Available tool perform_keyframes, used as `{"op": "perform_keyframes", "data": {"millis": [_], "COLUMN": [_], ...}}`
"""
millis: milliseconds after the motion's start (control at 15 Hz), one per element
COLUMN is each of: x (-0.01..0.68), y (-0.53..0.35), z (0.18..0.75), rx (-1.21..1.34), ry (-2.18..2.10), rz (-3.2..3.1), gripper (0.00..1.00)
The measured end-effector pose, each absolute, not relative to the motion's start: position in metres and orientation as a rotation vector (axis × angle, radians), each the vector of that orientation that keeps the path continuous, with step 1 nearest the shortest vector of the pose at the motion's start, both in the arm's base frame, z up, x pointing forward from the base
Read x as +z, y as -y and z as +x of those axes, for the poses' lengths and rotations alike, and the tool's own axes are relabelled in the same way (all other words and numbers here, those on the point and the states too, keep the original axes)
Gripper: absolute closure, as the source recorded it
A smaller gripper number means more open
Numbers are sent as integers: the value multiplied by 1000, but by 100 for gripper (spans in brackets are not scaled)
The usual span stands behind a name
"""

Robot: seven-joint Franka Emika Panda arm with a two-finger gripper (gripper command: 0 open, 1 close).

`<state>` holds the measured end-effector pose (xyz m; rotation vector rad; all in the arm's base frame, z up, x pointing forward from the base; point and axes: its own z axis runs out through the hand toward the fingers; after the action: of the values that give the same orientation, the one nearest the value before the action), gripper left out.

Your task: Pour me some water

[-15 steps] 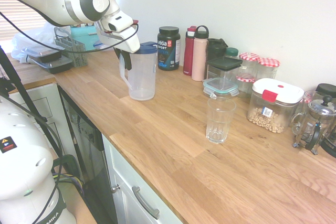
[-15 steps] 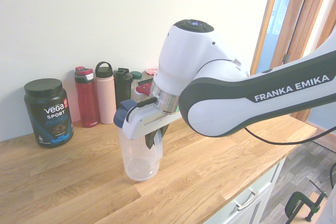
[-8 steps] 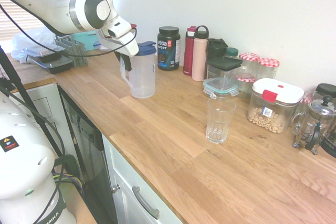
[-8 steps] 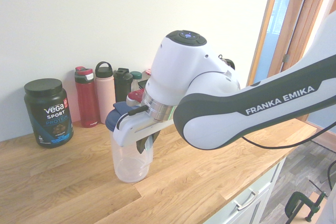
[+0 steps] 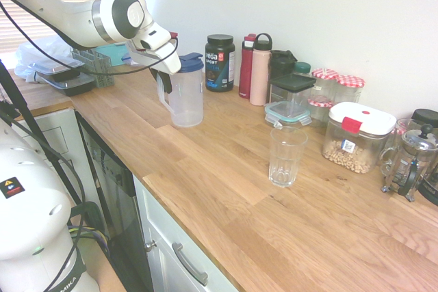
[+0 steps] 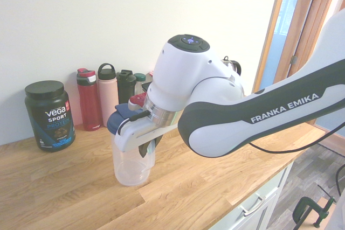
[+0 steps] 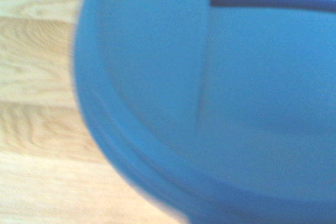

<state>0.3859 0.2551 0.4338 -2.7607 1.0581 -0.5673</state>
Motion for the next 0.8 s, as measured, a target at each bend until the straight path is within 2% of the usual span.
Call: {"op": "perform_keyframes", "data": {"millis": [533, 800], "x": [439, 453], "y": [-256, -245], "z": [380, 354], "rx": [-511, -280], "ry": [-1057, -851], "rz": [-2851, -3076], "gripper": [0, 0]}}
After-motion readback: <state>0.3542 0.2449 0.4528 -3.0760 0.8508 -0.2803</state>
